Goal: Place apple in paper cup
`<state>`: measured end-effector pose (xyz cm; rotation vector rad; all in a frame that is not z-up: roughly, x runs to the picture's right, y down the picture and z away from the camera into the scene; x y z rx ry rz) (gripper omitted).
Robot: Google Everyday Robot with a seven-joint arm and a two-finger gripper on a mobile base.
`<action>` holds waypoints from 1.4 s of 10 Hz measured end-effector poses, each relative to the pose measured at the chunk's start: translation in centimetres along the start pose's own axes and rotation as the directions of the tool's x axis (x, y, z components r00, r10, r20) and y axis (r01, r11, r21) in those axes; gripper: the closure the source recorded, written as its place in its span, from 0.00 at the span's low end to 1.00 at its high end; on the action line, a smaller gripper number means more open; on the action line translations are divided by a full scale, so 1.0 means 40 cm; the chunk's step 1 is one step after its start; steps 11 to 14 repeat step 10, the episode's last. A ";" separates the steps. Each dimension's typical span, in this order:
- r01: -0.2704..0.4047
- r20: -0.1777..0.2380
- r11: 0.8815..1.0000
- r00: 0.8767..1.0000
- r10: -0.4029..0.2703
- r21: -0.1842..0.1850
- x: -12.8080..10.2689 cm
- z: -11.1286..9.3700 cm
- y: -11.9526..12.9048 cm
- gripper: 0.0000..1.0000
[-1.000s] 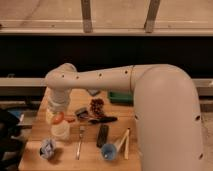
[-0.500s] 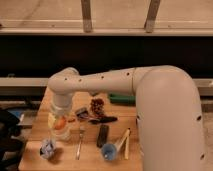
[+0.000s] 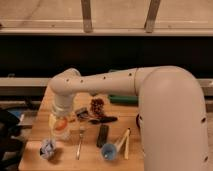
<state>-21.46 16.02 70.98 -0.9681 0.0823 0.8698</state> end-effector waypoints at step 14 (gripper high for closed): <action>0.005 0.036 0.999 0.999 -0.006 0.039 -0.034 -0.031 -0.008 0.25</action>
